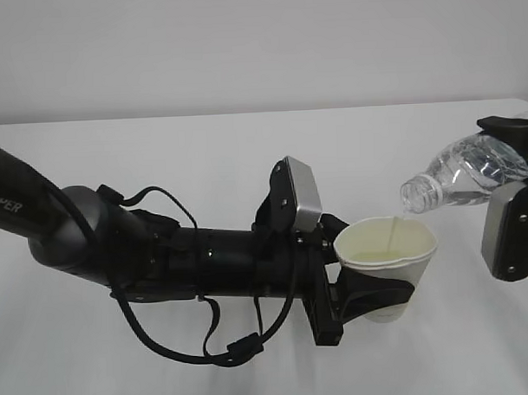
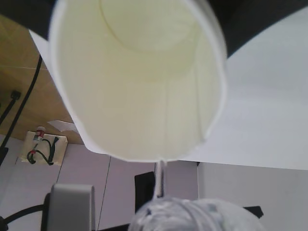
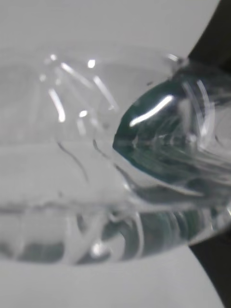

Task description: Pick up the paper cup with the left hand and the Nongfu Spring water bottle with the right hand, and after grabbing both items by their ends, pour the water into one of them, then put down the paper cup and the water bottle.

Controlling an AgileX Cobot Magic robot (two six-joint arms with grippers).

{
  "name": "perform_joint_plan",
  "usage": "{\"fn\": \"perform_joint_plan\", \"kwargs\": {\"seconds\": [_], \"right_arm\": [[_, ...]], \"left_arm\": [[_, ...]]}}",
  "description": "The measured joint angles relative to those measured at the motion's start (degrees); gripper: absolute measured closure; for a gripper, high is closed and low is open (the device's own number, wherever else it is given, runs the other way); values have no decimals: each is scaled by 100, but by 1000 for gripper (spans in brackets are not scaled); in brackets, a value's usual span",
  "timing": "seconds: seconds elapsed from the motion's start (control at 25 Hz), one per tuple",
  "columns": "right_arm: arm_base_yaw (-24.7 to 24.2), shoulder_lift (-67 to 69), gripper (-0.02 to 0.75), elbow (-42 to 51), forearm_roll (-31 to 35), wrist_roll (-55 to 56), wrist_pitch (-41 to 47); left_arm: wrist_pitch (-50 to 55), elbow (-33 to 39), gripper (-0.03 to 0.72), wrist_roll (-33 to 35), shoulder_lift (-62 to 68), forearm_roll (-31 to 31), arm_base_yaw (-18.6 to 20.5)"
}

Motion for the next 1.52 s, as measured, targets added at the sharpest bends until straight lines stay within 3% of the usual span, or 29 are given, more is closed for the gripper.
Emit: {"fn": "perform_joint_plan", "kwargs": {"seconds": [1.52], "right_arm": [[0,0,343,0,-9,-33,-13]], "left_arm": [[0,0,268,0,0,0,0]]}}
